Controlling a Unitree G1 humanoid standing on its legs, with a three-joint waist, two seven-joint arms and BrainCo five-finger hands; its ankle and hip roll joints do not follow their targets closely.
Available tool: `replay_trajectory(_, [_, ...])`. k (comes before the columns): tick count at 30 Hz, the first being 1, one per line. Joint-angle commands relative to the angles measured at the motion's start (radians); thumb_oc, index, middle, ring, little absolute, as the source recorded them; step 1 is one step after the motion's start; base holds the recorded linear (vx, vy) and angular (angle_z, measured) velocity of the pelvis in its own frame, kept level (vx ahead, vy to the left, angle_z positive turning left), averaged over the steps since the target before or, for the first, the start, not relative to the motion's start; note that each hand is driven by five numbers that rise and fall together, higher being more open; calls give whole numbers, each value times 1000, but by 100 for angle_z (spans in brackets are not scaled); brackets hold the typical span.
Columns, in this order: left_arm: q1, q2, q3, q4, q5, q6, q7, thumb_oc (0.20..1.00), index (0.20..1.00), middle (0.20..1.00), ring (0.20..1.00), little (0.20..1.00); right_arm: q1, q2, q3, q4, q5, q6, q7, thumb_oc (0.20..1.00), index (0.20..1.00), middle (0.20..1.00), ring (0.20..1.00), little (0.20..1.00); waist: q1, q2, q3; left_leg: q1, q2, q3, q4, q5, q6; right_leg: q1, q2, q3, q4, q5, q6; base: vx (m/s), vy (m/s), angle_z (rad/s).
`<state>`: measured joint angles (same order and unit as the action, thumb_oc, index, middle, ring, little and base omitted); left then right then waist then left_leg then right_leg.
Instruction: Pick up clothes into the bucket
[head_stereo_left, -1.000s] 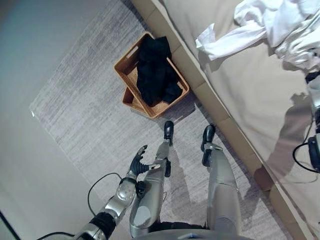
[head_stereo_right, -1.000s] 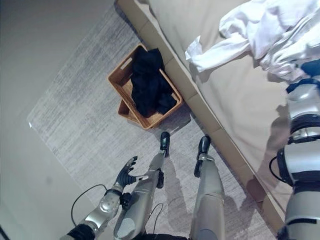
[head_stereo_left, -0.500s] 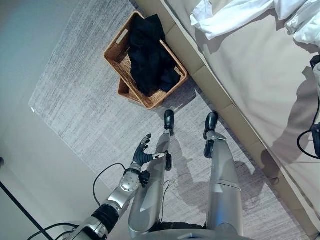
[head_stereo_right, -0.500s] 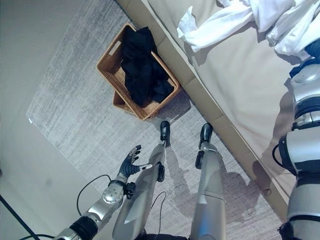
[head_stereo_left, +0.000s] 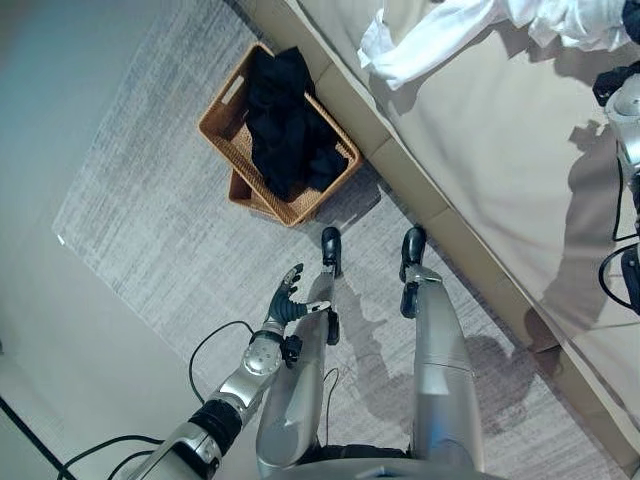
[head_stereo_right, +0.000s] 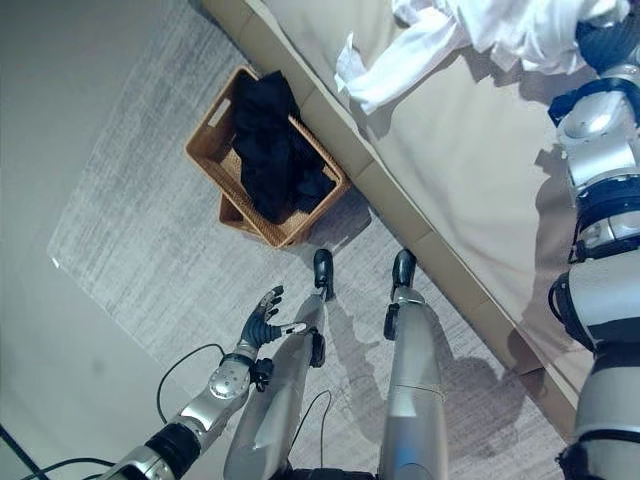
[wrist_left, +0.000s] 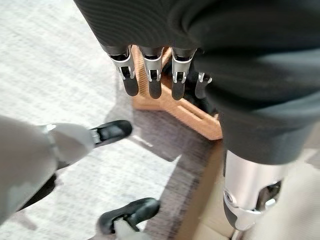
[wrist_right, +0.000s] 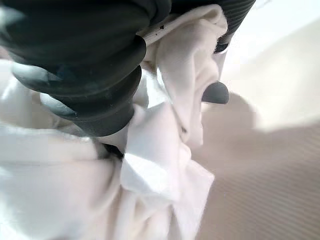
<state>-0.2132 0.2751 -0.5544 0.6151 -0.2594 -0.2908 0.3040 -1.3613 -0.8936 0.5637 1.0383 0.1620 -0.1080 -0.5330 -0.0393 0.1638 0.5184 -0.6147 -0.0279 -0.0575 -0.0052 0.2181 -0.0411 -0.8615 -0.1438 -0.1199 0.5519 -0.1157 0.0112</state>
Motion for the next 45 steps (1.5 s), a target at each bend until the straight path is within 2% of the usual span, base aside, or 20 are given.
replay_trajectory(1, [21, 27, 29, 54, 13, -13, 13, 1000, 1000, 1000, 1000, 1000, -43, -90, -14, -133, 37, -103, -54, 200, 200, 200, 200, 200, -4, -104, 2, 100, 11, -11, 84, -116, -12, 160, -12, -6, -118, 75, 75, 0, 0, 0])
replay_trajectory(5, [51, 51, 90, 116, 41, -5, 8, 1000, 1000, 1000, 1000, 1000, 24, -131, -94, -243, 28, -117, -62, 200, 200, 200, 200, 200, -16, -155, 2, 205, 10, 7, 153, -177, -11, 314, 4, -3, -178, 98, 81, 4, 28, -7])
replay_trajectory(6, [49, 52, 91, 115, 41, -5, 8, 1000, 1000, 1000, 1000, 1000, 24, -131, -97, -244, 28, -117, -62, 200, 200, 200, 200, 200, -15, -155, 2, 201, 11, 7, 152, -172, -11, 313, 5, -3, -184, 106, 80, 0, 41, -20])
replay_trajectory(10, [78, 75, 137, 144, 63, 0, -2, 1000, 1000, 1000, 1000, 1000, 58, -152, -142, -282, 7, -116, -64, 200, 200, 200, 200, 200, -16, -190, -2, 303, 18, 28, 177, -217, -9, 445, 22, 9, -241, 119, 89, 29, 52, -21])
replay_trajectory(12, [95, 81, 159, 160, 76, 4, -9, 1000, 1000, 1000, 1000, 1000, 90, -169, -165, -317, -15, -112, -58, 200, 200, 200, 200, 200, -17, -205, -43, 345, 21, 39, 166, -224, -7, 497, 28, 13, -286, 138, 96, 68, 57, -20])
replay_trajectory(16, [127, 91, 191, 157, 96, 4, -25, 1000, 1000, 1000, 1000, 1000, 163, -193, -226, -366, -43, -110, -54, 200, 200, 200, 200, 200, -19, -219, -119, 408, 19, 52, 139, -234, -3, 572, 32, 12, -347, 151, 108, 69, 46, -15])
replay_trajectory(17, [127, 92, 191, 156, 96, 5, -25, 1000, 1000, 1000, 1000, 1000, 165, -193, -228, -367, -44, -110, -54, 200, 200, 200, 200, 200, -18, -220, -118, 409, 19, 52, 139, -233, -3, 573, 32, 12, -348, 151, 108, 95, 37, -13])
replay_trajectory(18, [127, 89, 201, 173, 110, 9, -33, 1000, 1000, 1000, 1000, 1000, 199, -201, -254, -387, -55, -107, -51, 200, 200, 200, 200, 200, -21, -226, -158, 441, 23, 56, 122, -237, -2, 610, 30, 8, -374, 153, 113, 78, 43, -17])
replay_trajectory(22, [142, 88, 208, 151, 123, 11, -49, 1000, 1000, 1000, 1000, 1000, 237, -225, -296, -410, -81, -94, -48, 200, 200, 200, 200, 200, -19, -233, -223, 499, 26, 57, 89, -242, 1, 673, 30, -1, -408, 151, 117, 86, 53, -6])
replay_trajectory(27, [159, 87, 208, 114, 126, 13, -71, 1000, 1000, 1000, 1000, 1000, 232, -254, -301, -370, -92, -76, -40, 200, 200, 200, 200, 200, -17, -249, -295, 557, 30, 60, 60, -249, 2, 736, 32, -13, -444, 149, 122, 68, 17, 3])
replay_trajectory(37, [207, 99, 218, 13, 99, 7, -107, 1000, 1000, 1000, 1000, 1000, 211, -294, -284, -304, -75, -76, -18, 200, 200, 200, 200, 200, -9, -267, -385, 630, 37, 67, 39, -270, 4, 823, 39, -17, -489, 141, 124, 67, 2, 0])
replay_trajectory(45, [227, 103, 214, -20, 66, 13, -120, 1000, 1000, 1000, 1000, 1000, 67, -282, -179, -120, 29, -73, 33, 200, 200, 200, 200, 200, 1, -277, -413, 654, 42, 70, 28, -269, -1, 852, 42, -20, -508, 144, 123, 8, -1, 0])
